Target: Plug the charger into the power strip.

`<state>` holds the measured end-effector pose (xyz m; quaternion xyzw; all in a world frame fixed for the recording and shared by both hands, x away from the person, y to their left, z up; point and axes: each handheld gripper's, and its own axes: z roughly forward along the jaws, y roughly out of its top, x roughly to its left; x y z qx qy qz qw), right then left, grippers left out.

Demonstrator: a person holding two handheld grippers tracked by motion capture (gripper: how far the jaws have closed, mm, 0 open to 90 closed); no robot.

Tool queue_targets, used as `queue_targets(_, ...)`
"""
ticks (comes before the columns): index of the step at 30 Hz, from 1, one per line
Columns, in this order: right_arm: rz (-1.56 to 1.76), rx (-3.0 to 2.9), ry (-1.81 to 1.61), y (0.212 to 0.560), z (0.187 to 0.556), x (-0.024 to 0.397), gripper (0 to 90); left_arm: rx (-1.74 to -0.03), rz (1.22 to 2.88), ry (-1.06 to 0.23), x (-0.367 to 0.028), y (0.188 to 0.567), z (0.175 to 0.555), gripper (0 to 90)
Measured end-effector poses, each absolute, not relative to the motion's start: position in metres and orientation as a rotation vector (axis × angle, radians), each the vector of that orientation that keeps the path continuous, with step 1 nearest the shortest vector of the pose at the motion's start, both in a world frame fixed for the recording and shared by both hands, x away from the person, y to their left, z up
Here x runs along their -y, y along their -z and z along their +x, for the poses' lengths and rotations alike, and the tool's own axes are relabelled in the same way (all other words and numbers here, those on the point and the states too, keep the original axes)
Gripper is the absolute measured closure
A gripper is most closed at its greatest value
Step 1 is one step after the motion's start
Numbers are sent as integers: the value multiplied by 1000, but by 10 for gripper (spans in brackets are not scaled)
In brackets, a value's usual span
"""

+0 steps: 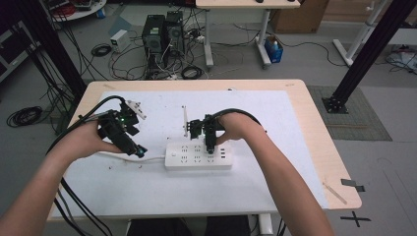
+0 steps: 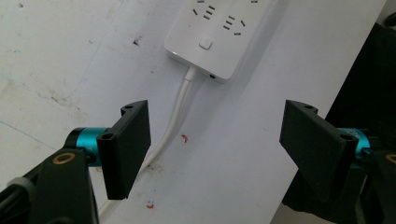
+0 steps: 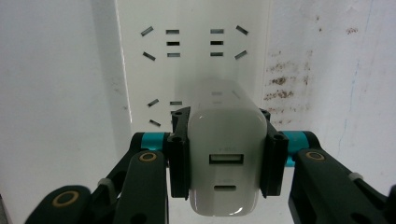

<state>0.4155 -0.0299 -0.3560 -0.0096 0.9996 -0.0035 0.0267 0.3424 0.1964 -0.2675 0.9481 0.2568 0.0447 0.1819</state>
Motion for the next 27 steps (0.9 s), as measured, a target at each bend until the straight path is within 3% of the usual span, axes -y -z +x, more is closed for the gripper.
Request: queue_targets(27, -22, -3096, -39, 369, 418, 33, 625, -675, 2717, -98, -186, 267, 353, 249)
